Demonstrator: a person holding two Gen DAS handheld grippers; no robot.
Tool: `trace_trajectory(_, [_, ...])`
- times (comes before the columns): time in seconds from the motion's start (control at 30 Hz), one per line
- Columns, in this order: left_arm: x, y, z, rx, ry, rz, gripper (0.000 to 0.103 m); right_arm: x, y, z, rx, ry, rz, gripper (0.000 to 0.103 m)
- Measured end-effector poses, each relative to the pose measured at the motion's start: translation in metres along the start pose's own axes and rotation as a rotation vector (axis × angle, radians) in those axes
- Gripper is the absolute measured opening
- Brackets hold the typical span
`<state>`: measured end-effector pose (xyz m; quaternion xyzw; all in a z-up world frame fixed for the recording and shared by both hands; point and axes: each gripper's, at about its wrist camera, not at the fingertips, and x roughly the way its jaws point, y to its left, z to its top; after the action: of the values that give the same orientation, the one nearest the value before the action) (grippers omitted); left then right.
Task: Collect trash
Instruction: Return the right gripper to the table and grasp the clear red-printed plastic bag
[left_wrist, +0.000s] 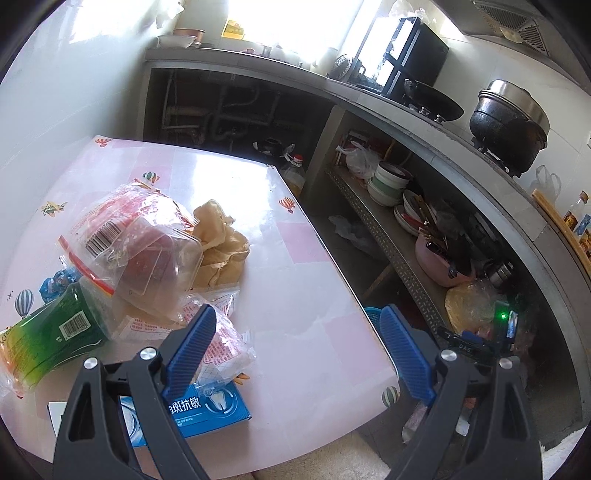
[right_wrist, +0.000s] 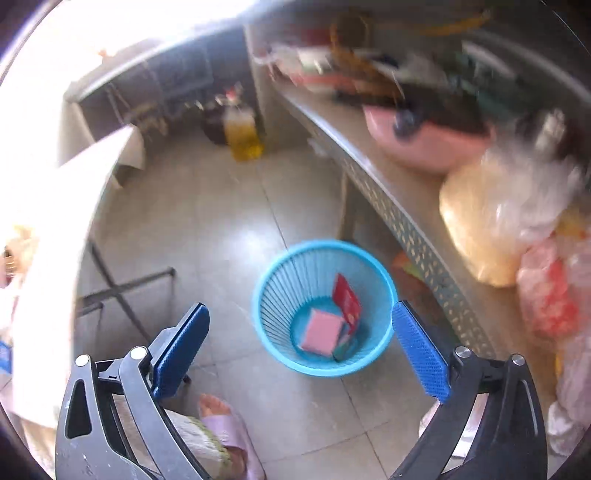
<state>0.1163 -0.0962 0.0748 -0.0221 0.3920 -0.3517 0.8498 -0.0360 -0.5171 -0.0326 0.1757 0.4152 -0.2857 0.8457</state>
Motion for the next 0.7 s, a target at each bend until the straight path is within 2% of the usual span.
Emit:
trace_trajectory(0.17, [-0.012, 0.005, -0.006, -0.020, -0.017, 0.033, 0.088, -0.047, 0.049, 0.003, -0.104, -0.135, -0.088, 0.095])
trace_trajectory(0.33, [-0.026, 0.015, -0.013, -0.027, -0.045, 0.080, 0.091, -0.074, 0.094, 0.008, -0.235, -0.220, -0.008, 0.095])
trace_trajectory(0.4, [-0.031, 0.021, -0.016, -0.031, -0.057, 0.097, 0.091, -0.085, 0.103, 0.011, -0.244, -0.253, 0.076, 0.095])
trace_trajectory(0.5, [-0.038, 0.032, -0.022, -0.046, -0.071, 0.119, 0.091, -0.092, 0.117, 0.012, -0.219, -0.261, 0.314, 0.095])
trace_trajectory(0.53, [-0.039, 0.036, -0.023, -0.055, -0.072, 0.127, 0.091, -0.090, 0.124, 0.013, -0.206, -0.248, 0.368, 0.095])
trace_trajectory(0.6, [-0.042, 0.045, -0.027, -0.084, -0.071, 0.138, 0.091, -0.083, 0.142, 0.015, -0.205, -0.191, 0.461, 0.095])
trace_trajectory(0.7, [-0.044, 0.059, -0.033, -0.118, -0.066, 0.149, 0.091, -0.068, 0.176, 0.019, -0.220, -0.050, 0.613, 0.095])
